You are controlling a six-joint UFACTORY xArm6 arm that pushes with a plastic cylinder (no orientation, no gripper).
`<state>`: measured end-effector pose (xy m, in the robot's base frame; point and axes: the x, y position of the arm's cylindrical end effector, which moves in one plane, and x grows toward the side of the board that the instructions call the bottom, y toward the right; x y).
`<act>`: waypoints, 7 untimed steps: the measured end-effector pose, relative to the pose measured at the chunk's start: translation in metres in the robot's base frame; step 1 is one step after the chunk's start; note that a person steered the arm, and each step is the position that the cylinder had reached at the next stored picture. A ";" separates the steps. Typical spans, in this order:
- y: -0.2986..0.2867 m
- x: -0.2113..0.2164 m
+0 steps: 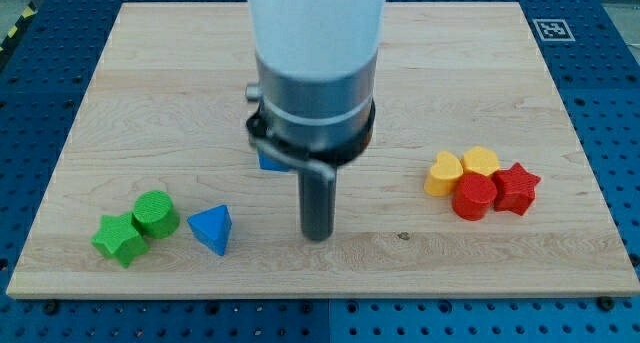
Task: Push the blue triangle left to the blue cube
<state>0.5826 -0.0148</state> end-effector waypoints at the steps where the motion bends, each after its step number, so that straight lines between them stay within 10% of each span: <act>1: -0.035 0.036; 7: -0.099 0.014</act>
<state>0.5970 -0.1137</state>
